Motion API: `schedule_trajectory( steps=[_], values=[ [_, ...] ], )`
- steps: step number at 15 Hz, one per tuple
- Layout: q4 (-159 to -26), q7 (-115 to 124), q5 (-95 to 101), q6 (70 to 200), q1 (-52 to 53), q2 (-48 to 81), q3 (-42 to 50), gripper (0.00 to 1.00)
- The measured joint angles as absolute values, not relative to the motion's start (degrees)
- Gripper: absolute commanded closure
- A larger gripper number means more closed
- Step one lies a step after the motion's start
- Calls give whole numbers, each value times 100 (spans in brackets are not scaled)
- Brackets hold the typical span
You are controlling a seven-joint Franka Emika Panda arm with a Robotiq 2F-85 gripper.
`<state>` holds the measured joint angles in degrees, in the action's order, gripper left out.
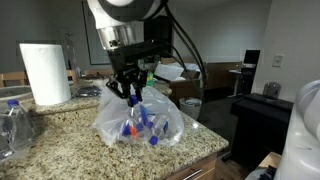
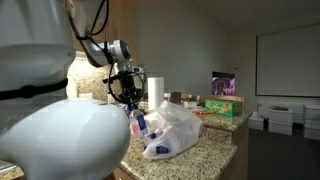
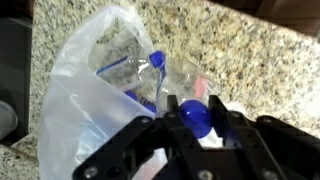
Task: Put the bottles in the plastic bag
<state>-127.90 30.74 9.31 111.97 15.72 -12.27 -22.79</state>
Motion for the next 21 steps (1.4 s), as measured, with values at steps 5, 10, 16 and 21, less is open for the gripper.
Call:
schedule_trajectory(
  steps=[5, 10, 16, 21],
  values=[
    [-13396, 3844, 2439, 12952, 1449, -1180, -2286, 89],
    [-13857, 4608, 4549, 14259, 1038, -1229, -2230, 89],
    [-14540, 6317, 7377, 15556, 409, -1352, -2101, 89],
    [-14761, 7307, 8649, 15751, 260, -1342, -2055, 89]
  ],
)
